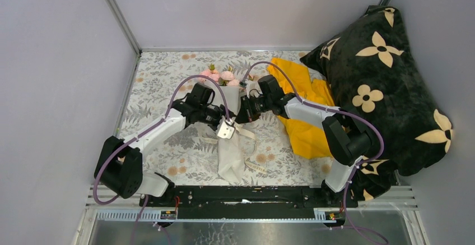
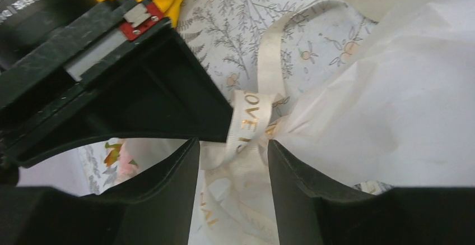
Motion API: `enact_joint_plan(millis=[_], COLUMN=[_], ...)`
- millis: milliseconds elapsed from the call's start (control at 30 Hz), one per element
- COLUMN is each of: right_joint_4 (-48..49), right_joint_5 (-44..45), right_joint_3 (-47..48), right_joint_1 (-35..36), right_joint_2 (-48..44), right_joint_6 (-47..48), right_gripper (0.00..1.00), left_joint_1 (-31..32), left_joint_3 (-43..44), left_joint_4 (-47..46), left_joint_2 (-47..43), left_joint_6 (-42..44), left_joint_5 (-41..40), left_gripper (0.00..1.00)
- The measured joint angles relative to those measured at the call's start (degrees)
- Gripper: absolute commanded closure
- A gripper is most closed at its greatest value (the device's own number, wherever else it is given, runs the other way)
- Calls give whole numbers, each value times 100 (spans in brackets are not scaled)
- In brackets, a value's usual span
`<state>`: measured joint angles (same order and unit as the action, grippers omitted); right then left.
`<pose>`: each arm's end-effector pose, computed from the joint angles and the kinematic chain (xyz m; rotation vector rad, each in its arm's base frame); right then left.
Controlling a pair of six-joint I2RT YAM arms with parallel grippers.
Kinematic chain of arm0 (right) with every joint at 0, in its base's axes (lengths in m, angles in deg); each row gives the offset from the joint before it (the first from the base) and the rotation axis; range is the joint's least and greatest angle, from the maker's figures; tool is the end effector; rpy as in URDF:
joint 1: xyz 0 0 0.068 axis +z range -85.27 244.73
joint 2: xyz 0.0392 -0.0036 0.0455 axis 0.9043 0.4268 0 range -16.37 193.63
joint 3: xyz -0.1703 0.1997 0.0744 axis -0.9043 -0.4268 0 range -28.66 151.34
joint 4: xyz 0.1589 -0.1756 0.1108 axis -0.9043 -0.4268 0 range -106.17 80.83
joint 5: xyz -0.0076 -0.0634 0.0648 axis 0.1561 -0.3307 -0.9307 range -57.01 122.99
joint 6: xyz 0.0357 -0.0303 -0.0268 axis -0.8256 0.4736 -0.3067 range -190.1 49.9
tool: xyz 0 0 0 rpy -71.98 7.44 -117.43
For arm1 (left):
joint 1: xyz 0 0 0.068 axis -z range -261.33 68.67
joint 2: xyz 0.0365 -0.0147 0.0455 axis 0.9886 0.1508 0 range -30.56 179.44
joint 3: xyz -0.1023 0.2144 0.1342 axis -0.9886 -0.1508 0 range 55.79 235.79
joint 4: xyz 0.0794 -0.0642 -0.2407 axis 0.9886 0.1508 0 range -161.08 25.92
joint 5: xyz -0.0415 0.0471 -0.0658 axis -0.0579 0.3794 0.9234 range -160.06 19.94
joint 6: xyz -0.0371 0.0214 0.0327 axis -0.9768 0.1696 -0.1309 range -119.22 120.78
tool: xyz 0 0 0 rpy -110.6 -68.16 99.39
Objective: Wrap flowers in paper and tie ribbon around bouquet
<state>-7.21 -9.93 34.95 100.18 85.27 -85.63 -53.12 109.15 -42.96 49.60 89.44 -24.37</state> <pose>0.2989 0.2425 0.2094 -0.8396 2.1570 1.3020 0.2325 -0.1536 0.2358 2.0244 0.9005 -0.4500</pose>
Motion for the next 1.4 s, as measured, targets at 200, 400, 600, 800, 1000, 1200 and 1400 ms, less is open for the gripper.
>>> enact_joint_plan(millis=[200, 400, 600, 800, 1000, 1200, 1400], right_joint_4=[2, 0, 4, 160, 278, 485, 772], right_joint_5=[-81, -125, -131, -293, -544, -822, -1073], right_joint_3=[0, 2, 2, 2, 39, 42, 37], right_joint_1=[4, 4, 7, 2, 2, 2, 2], right_joint_2=[4, 4, 15, 210, 538, 664, 664], right_joint_6=[7, 11, 11, -9, -39, -122, -146], right_gripper=[100, 100, 100, 82, 75, 70, 65], left_joint_1=[0, 0, 0, -26, -170, -271, -278], left_joint_3=[125, 127, 127, 111, 109, 109, 109], left_joint_4=[-114, -151, -199, -192, -133, 59, 310], left_joint_2=[24, 254, 282, 280, 177, 44, -116], left_joint_6=[-15, 28, 90, 92, 105, 181, 199], left_joint_5=[-125, -249, -385, -459, -450, -409, -254], left_gripper=[53, 79, 100, 100, 100, 100, 100])
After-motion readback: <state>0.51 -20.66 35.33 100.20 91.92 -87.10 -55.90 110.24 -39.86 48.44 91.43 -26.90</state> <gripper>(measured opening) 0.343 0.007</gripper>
